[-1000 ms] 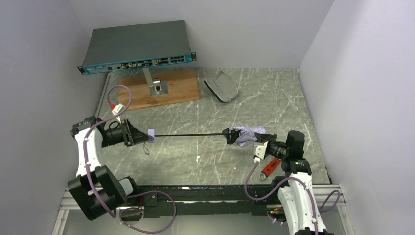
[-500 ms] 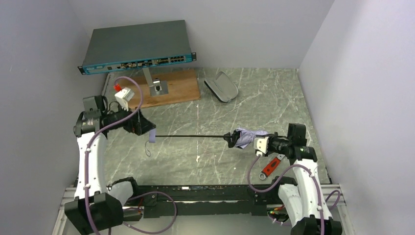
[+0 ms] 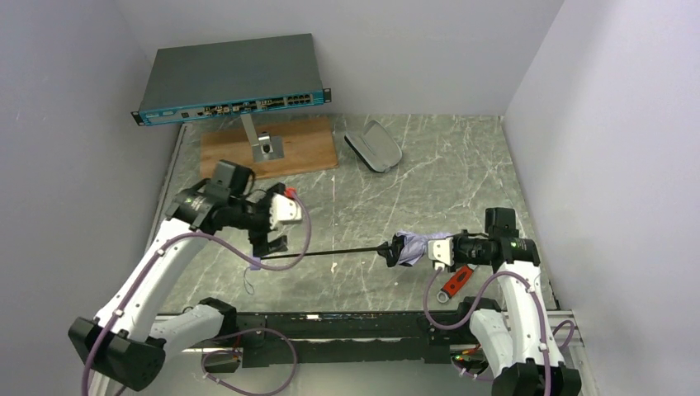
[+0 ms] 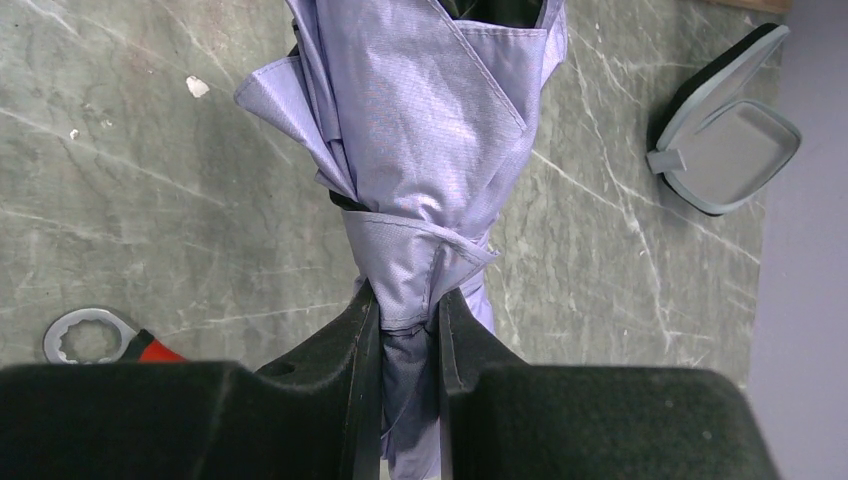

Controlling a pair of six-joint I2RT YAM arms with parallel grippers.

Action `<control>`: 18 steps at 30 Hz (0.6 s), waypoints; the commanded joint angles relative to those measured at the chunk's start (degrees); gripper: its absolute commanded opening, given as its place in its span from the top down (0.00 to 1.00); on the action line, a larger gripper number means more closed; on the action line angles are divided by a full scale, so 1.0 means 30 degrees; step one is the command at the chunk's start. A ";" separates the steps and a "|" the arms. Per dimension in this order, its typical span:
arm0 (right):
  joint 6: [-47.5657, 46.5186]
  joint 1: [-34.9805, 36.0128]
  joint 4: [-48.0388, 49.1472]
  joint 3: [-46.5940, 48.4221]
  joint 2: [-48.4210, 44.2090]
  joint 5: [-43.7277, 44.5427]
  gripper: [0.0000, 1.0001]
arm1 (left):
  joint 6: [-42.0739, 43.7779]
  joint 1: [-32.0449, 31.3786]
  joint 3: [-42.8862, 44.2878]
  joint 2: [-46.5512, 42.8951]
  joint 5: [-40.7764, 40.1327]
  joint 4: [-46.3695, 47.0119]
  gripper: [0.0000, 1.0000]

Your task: Open the umbrella

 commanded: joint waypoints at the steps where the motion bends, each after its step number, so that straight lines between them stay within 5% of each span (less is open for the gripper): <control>1: 0.0768 0.0343 0.0460 0.0433 -0.0310 -0.0655 1.00 | 0.1004 -0.2745 0.0092 0.0637 -0.1821 -0.1477 0.06; 8: 0.2971 0.0742 0.1328 0.0740 0.0089 0.0310 1.00 | -0.0533 -0.4171 0.0172 0.1955 -0.2429 -0.1181 0.09; 15: 0.4796 0.1527 0.2398 0.1202 0.0868 0.0882 1.00 | -0.1347 -0.4593 -0.1978 0.3053 -0.7715 0.0717 0.30; 18: 0.4697 0.1585 0.2844 0.1033 0.0860 0.1621 1.00 | -0.0677 -0.4169 -0.3095 0.3382 -0.9883 0.0923 0.52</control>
